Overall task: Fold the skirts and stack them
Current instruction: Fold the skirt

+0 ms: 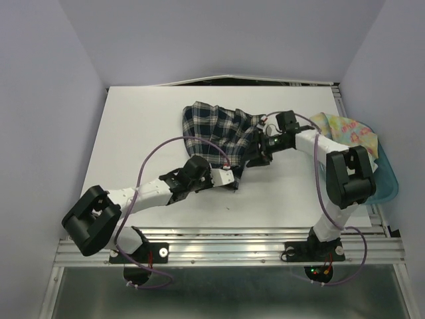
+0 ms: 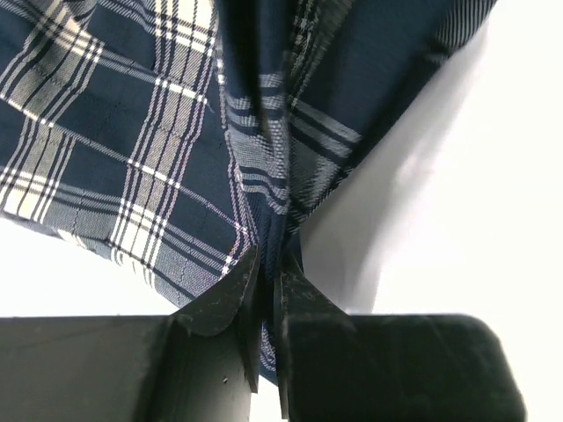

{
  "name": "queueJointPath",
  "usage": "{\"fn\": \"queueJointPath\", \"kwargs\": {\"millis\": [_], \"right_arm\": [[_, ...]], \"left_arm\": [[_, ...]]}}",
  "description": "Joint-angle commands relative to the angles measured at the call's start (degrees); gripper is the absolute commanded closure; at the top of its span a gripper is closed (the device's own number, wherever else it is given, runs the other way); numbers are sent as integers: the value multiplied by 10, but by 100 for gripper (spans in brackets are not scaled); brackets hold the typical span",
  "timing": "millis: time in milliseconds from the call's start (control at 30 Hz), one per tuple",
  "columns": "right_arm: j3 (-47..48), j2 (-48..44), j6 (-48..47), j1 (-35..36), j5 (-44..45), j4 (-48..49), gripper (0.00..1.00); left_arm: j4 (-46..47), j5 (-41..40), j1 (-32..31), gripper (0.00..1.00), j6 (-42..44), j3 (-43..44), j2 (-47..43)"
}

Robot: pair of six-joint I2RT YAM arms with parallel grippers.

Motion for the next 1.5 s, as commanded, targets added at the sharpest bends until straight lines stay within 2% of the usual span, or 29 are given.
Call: {"fn": "queueJointPath", "kwargs": {"millis": [0, 33, 167, 333, 500, 600, 733, 800, 900, 1000, 1100, 1300, 1467], "right_arm": [[156, 16, -299, -43, -6, -252, 37], [182, 23, -328, -50, 3, -304, 37], [270, 48, -322, -50, 0, -309, 37], [373, 112, -212, -50, 18, -185, 37], [457, 186, -207, -11, 58, -142, 30], [489, 232, -201, 18, 60, -105, 30], [465, 246, -196, 58, 65, -40, 33], [436, 254, -221, 78, 80, -29, 38], [391, 266, -240, 103, 143, -17, 49], [361, 287, -244, 108, 203, 13, 55], [359, 298, -253, 108, 252, 26, 55], [326, 289, -251, 125, 197, 29, 55], [231, 238, -258, 178, 172, 49, 56]], "left_arm": [[-117, 50, -4, 100, -11, 46, -21], [-132, 51, -4, 100, -9, 51, -19], [-205, 50, -8, 100, -12, 81, -14], [-304, 63, -13, 100, -7, 142, -4], [-414, 90, -18, 100, -19, 217, 29], [-460, 103, -20, 100, -29, 252, 37], [-518, 131, -20, 100, -34, 293, 51], [-531, 140, -20, 100, -37, 316, 58], [-541, 150, -20, 100, -40, 332, 59], [-552, 171, -20, 100, -34, 337, 58], [-570, 193, -20, 100, -23, 335, 48], [-591, 180, -21, 100, -15, 376, 37], [-610, 173, -12, 100, -19, 450, 60]]}}
